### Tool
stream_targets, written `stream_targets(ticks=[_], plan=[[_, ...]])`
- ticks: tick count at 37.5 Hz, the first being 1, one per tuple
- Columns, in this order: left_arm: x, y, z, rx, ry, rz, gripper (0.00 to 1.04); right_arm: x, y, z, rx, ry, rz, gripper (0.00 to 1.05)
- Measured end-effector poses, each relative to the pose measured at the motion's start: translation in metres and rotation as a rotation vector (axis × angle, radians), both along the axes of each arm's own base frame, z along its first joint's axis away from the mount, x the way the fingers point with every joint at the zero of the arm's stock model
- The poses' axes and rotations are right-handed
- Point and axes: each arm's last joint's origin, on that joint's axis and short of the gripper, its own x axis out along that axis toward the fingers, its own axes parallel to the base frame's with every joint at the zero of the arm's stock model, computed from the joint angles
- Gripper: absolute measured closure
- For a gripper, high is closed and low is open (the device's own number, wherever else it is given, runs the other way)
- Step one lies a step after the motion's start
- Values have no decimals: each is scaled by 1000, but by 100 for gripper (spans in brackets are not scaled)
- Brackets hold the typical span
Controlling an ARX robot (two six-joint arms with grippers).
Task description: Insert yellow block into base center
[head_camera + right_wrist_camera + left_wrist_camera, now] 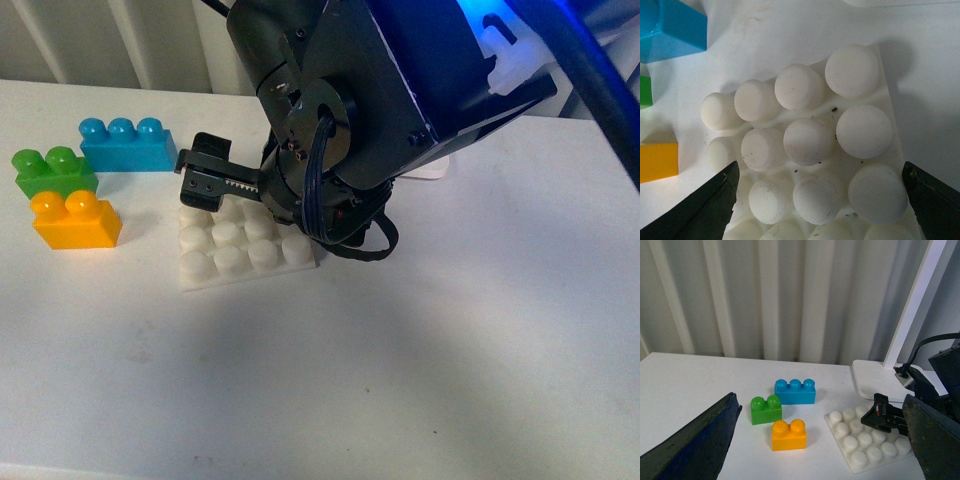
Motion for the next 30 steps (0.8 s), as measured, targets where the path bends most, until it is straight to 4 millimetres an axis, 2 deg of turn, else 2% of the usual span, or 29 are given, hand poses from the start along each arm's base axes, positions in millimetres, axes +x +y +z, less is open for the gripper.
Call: stream_targets(ticks=[5, 8, 11, 17, 23, 30], plan=[[0, 0, 0, 0, 0, 0, 6, -1, -3, -1, 30, -23, -15, 9], [0, 0, 0, 0, 0, 0, 6, -2, -12, -1, 43, -38, -31, 9], [0, 0, 0, 0, 0, 0, 6, -5, -30, 4, 60, -65, -67, 9], [0, 0, 0, 0, 0, 0, 6, -5, -78, 37, 140, -171, -152, 9], [0, 0, 0, 0, 0, 0, 6, -17, -132, 73, 210, -270, -218, 9], [0, 0, 0, 0, 0, 0, 6, -59, -204, 109, 239, -357, -283, 9]])
